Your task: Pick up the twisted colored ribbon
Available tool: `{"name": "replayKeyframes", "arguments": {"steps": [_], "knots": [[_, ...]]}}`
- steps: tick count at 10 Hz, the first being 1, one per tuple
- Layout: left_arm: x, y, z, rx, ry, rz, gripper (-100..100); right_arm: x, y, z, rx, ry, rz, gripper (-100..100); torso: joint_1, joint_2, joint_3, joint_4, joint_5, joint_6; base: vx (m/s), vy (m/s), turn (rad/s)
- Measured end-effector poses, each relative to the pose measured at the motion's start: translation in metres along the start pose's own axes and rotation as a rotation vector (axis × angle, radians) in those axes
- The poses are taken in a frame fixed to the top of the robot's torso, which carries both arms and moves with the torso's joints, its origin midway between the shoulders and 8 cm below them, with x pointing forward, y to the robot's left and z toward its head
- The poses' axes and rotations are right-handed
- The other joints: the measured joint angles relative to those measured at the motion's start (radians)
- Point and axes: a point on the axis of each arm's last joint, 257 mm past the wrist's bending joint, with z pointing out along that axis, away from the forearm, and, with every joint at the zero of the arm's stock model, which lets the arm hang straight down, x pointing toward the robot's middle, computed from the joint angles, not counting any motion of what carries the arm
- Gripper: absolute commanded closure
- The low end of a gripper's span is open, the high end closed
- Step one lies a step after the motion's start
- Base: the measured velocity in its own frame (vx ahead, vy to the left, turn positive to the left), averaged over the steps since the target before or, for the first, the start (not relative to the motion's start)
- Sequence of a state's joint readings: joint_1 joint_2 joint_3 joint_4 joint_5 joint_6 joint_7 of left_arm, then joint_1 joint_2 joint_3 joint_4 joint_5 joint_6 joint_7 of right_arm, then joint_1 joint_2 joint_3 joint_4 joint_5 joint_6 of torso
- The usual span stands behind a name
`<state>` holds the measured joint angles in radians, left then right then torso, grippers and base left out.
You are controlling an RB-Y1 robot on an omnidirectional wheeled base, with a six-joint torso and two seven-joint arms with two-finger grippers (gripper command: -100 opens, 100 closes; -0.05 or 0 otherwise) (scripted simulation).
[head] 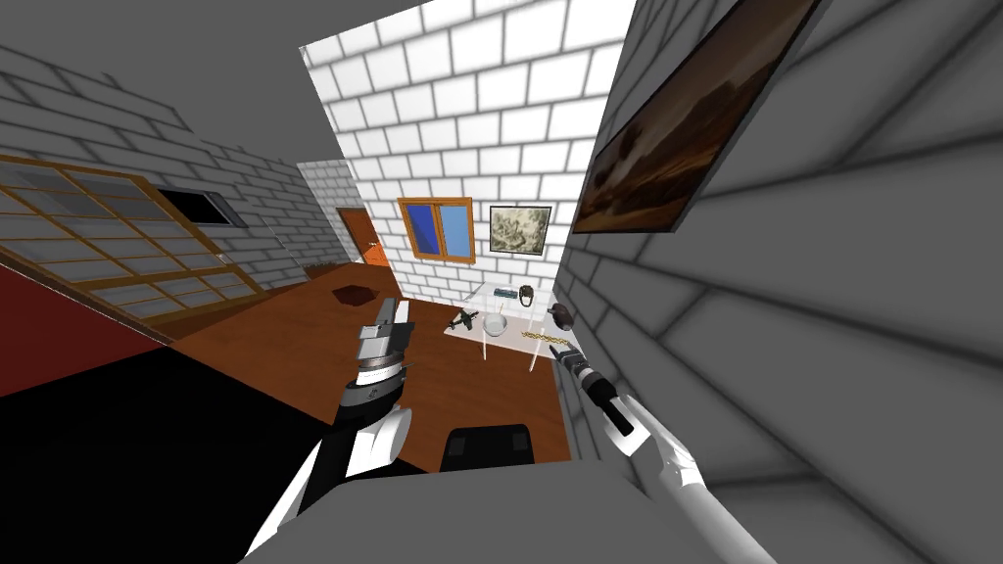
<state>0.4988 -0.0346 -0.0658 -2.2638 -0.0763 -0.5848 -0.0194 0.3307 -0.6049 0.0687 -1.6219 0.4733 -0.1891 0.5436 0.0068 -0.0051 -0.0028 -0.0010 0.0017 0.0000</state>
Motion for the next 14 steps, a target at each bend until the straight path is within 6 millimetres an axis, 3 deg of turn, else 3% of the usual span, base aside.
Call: {"name": "replayKeyframes", "arguments": {"steps": [4, 9, 14], "knots": [[0.000, 0.000, 0.000, 0.000, 0.000, 0.000, 0, 0.041, -0.031, -0.001, 0.056, 0.119, -0.152, -100, -0.004, 0.002, 0.001, 0.000, -0.001, 0.000, 0.054, 0.042, 0.071], [0.000, 0.000, 0.000, 0.000, 0.000, 0.000, 0, 0.095, -0.083, -0.020, 0.124, 0.289, -0.357, -100, -0.003, 0.000, 0.000, 0.000, -0.001, 0.000, 0.088, 0.055, 0.087], [0.000, 0.000, 0.000, 0.000, 0.000, 0.000, 0, 0.132, -0.124, -0.045, 0.172, 0.424, -0.509, -100, -0.005, 0.002, 0.001, 0.000, -0.001, 0.001, 0.067, 0.031, 0.080]]}}
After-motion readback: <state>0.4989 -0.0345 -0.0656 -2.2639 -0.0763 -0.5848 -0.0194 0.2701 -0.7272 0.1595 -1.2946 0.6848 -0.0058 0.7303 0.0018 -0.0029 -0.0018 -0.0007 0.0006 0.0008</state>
